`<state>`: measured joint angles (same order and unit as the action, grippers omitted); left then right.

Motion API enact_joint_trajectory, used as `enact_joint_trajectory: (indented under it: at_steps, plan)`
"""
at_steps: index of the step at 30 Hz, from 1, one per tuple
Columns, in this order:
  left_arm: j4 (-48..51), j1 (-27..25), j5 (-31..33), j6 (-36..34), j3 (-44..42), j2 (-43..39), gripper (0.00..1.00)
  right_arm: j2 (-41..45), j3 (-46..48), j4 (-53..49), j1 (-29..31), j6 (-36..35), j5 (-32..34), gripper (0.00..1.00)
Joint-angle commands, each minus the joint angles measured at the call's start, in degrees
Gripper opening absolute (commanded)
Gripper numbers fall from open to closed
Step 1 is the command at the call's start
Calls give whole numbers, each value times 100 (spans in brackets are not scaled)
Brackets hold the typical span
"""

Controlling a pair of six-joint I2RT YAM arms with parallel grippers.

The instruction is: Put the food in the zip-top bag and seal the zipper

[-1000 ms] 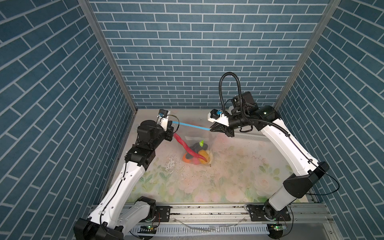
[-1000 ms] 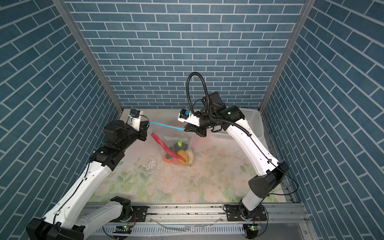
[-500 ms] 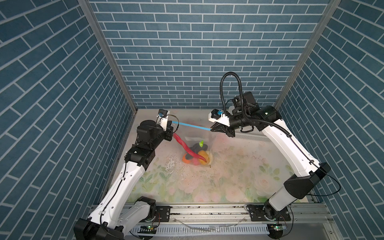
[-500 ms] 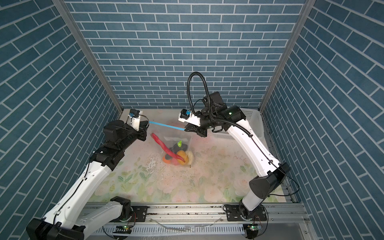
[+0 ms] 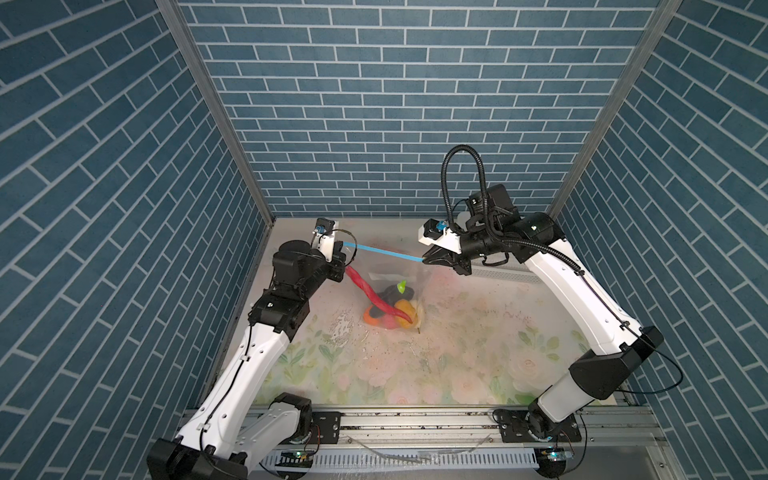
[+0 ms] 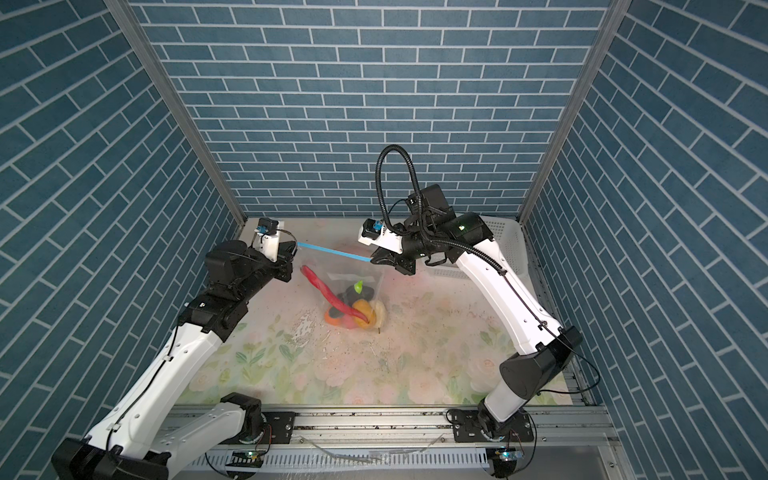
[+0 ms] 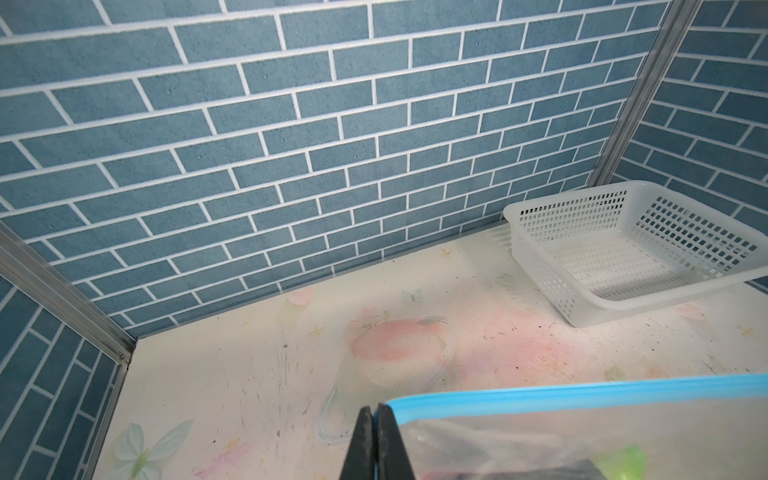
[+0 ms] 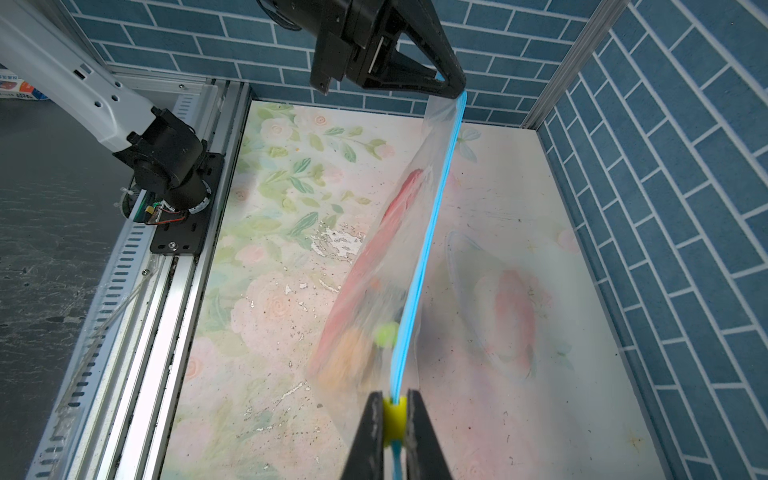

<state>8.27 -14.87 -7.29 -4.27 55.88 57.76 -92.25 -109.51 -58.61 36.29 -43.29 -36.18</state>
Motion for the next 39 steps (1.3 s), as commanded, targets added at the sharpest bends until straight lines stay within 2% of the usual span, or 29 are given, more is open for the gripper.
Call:
enact_joint_trajectory:
  at_steps: [1,18,33,36,37,39]
  plan:
    - [-33,169,361,31,-51,-91,0,315,130,-195,-85,40,-56,4]
    - [-56,169,250,67,-50,-110,0,400,231,-150,-114,73,-72,4]
    - [-200,169,-267,202,-40,-149,0,537,516,-144,-62,236,-115,6]
    - [-300,169,-577,218,-41,-170,0,563,635,-2,62,492,69,18]
    - [-332,169,-733,223,-51,-179,0,551,655,81,124,578,174,32]
    - [-353,169,-937,217,-42,-179,0,488,640,276,226,837,414,49]
